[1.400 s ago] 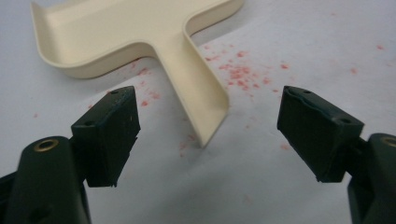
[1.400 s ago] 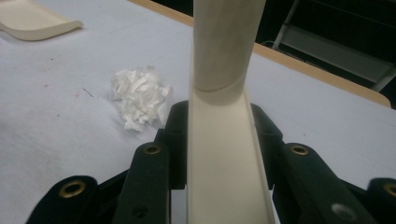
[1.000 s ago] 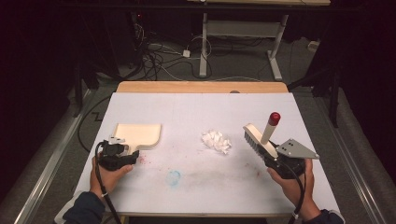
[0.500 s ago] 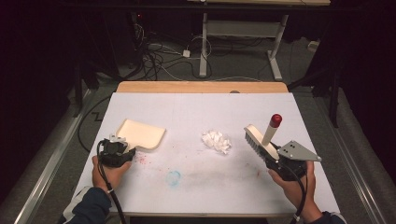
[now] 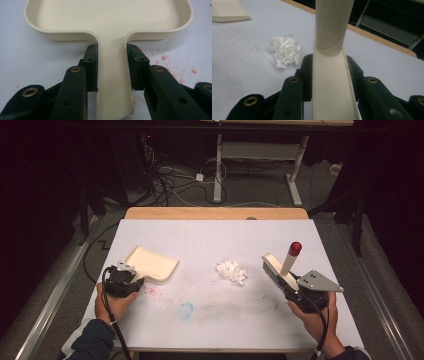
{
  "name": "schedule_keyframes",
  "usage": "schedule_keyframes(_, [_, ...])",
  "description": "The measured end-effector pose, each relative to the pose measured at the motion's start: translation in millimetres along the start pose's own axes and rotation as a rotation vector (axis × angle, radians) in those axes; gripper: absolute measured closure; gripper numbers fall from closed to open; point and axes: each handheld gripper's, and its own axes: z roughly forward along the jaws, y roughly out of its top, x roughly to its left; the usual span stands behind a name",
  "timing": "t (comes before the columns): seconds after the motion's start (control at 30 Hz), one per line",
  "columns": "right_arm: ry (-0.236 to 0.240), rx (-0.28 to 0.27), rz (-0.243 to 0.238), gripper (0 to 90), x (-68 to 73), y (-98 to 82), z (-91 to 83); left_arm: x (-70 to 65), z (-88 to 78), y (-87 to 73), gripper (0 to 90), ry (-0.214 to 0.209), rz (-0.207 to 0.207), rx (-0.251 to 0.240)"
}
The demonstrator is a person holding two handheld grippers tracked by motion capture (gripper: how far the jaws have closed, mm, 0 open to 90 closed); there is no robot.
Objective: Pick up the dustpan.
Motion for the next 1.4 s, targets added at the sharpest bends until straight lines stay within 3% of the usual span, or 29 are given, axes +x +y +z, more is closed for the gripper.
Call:
schedule_keyframes(0.43, [-0.007,-0.007,0.005,67.7,-2.1,-0.2,-0.4,-10.1,-15.8,3.6,64.2,0.013,0.087,-0.036])
schedule_keyframes(0.57, [-0.007,-0.006,0.01,67.7,-2.8,-0.7,0.0,-13.9,-21.5,3.3,64.2,-0.007,0.118,-0.047])
schedule_keyframes(0.77, [-0.009,-0.008,0.019,67.7,-4.9,-1.3,3.2,-22.4,-25.8,0.8,64.2,-0.069,0.17,-0.021])
schedule_keyframes(0.93, [-0.015,-0.017,0.039,67.8,-6.7,0.0,9.3,-30.4,-29.1,0.1,64.2,-0.097,0.2,-0.012])
schedule_keyframes(1.2, [0.003,-0.018,0.058,67.8,-5.9,5.5,25.4,-42.5,-32.5,1.9,64.2,-0.137,0.244,-0.013])
schedule_keyframes(1.4, [0.009,-0.01,0.053,67.8,-1.5,11.7,47.9,-51.8,-28.2,6.6,64.2,-0.161,0.268,0.001])
